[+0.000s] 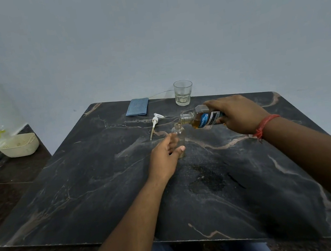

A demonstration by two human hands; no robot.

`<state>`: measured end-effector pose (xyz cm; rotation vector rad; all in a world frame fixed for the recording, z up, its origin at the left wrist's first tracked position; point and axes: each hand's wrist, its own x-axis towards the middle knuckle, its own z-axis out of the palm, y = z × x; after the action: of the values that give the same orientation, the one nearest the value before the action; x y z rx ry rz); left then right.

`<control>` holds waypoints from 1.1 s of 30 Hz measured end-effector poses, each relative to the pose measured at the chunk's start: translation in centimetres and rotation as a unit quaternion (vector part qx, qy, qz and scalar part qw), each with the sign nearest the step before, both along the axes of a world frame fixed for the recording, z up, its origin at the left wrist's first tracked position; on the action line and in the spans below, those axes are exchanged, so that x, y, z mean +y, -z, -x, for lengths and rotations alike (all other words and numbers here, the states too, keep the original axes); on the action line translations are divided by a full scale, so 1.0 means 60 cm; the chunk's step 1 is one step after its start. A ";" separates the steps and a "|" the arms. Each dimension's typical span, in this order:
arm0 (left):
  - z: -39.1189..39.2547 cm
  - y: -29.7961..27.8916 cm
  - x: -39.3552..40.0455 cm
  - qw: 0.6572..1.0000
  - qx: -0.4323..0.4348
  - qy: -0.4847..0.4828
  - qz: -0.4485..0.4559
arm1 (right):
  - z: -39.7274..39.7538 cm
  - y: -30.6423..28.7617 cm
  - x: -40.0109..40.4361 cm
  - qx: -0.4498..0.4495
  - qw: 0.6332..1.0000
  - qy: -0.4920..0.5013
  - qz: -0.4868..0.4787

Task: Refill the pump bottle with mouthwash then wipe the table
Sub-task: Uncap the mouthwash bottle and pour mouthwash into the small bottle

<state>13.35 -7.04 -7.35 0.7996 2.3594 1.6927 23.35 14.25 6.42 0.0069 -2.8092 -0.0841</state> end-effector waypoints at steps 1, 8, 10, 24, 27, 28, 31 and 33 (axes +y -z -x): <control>0.000 0.000 0.000 1.000 0.001 0.000 -0.001 | 0.000 0.000 0.000 0.000 1.000 0.000 -0.001; -0.002 -0.002 -0.001 1.000 0.002 0.007 -0.012 | 0.002 -0.003 0.002 -0.002 1.000 0.001 -0.009; -0.002 -0.002 0.000 1.000 0.002 0.008 -0.010 | 0.003 -0.003 0.002 -0.001 1.000 -0.001 -0.013; -0.002 -0.001 -0.001 1.000 -0.001 0.004 -0.011 | 0.008 -0.001 0.007 -0.014 0.999 0.009 -0.030; -0.002 0.001 -0.001 1.000 -0.001 0.005 -0.013 | 0.008 -0.002 0.009 -0.016 0.999 0.011 -0.035; -0.002 0.000 -0.001 1.000 -0.001 0.005 -0.013 | 0.008 -0.002 0.009 -0.016 0.999 0.011 -0.036; -0.003 -0.002 -0.001 1.000 0.002 0.006 -0.014 | 0.009 -0.003 0.010 -0.018 0.999 0.009 -0.044; -0.003 -0.003 -0.002 1.000 0.000 0.008 -0.016 | 0.010 -0.004 0.011 -0.017 0.999 0.009 -0.046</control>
<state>13.55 -7.14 -7.19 0.8204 2.3249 1.7293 22.75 14.89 6.67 0.0039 -2.8378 -0.2183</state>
